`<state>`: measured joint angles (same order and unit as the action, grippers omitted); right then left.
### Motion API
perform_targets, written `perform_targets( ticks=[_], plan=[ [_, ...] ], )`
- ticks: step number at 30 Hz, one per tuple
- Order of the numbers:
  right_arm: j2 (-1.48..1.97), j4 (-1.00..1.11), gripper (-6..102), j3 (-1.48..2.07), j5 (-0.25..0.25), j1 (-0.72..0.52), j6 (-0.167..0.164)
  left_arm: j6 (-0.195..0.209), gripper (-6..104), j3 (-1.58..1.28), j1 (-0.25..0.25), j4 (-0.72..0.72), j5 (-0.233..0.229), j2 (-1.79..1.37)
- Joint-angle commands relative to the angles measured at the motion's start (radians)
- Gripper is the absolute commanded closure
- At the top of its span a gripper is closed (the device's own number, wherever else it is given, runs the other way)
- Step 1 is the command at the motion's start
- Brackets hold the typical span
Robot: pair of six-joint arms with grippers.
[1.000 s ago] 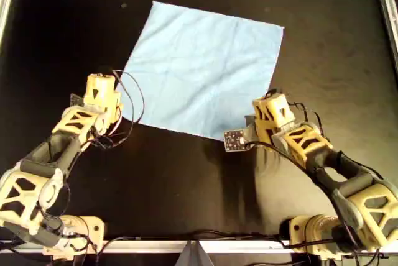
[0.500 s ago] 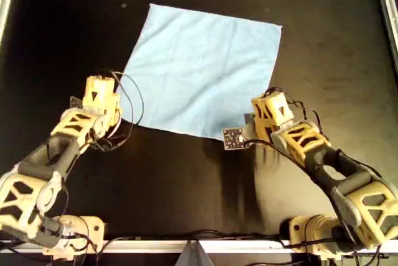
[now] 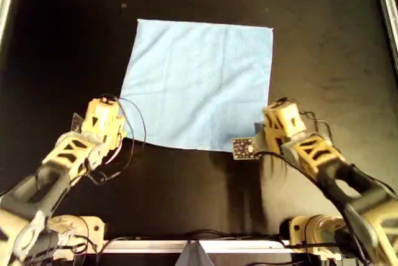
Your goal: Fold a cloth
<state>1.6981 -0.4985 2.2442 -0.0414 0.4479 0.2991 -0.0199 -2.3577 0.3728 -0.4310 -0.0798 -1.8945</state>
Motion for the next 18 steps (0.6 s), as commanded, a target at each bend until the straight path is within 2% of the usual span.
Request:
perform_targets(
  ticks=[1, 7, 18],
  plan=[
    [0.094, 0.006, 97, 0.003, 0.002, -0.032, -0.005, 0.006, 98, -0.035, 0.026, 0.009, -0.009, -0.074],
    [0.077, 0.006, 97, 0.009, 0.002, -0.104, -0.066, 0.009, 98, -0.144, 0.026, 0.009, -0.009, -0.16],
    [0.086, 0.008, 97, -0.037, 0.002, -0.109, -0.069, 0.011, 98, -0.124, 0.026, 0.031, -0.009, -0.222]
  ],
)
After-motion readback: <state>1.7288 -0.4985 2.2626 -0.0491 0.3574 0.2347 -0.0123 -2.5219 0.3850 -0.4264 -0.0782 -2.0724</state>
